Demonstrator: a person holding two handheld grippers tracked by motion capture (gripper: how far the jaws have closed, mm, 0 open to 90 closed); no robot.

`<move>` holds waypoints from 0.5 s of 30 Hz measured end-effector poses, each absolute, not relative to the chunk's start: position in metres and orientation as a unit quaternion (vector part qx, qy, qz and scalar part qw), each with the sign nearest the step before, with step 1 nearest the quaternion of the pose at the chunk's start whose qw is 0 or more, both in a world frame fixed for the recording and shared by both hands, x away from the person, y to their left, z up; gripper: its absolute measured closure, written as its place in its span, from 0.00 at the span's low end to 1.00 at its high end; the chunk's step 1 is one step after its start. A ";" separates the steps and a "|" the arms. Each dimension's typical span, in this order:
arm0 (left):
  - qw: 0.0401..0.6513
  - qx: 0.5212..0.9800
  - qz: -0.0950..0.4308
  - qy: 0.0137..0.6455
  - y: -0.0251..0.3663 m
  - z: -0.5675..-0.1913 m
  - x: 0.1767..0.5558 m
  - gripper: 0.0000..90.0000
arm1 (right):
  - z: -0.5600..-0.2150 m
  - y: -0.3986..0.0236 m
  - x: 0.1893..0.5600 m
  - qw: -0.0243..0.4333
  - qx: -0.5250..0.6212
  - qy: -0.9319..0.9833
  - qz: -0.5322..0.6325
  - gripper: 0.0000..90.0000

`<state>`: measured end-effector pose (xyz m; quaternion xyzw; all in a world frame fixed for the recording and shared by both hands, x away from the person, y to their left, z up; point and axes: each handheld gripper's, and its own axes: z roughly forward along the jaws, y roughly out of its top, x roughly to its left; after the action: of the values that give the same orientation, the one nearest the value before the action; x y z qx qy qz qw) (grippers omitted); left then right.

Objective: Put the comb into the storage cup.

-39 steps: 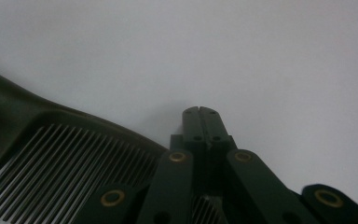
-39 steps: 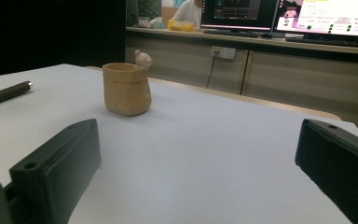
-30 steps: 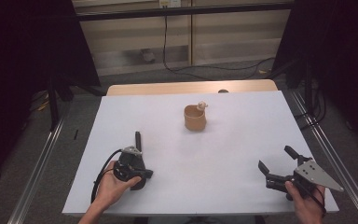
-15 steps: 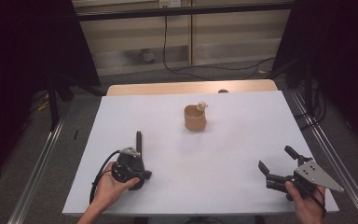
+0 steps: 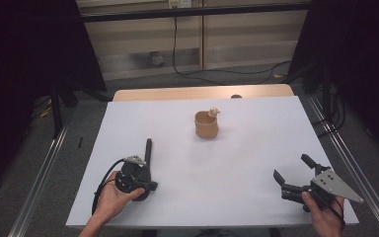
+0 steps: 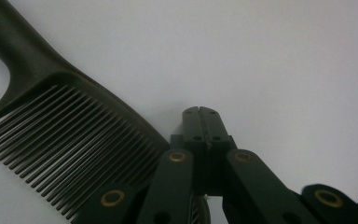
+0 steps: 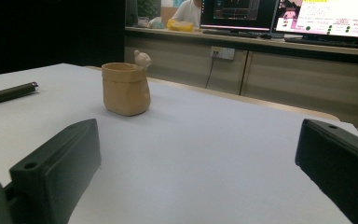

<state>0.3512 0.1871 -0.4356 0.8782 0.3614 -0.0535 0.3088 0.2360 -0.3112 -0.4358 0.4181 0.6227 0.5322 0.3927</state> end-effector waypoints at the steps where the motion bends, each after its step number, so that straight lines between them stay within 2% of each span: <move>1: 0.308 0.879 -0.054 0.361 0.187 -0.435 0.351 1.00 | -0.436 -0.311 0.236 0.393 0.418 0.622 0.533 0.00; 15: 0.298 0.880 -0.062 0.364 0.194 -0.434 0.352 1.00 | -0.436 -0.310 0.236 0.393 0.417 0.623 0.533 0.00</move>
<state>0.3523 0.1943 -0.4337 0.8804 0.3637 -0.0617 0.2980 0.2364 -0.3104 -0.4361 0.4169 0.6229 0.5330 0.3926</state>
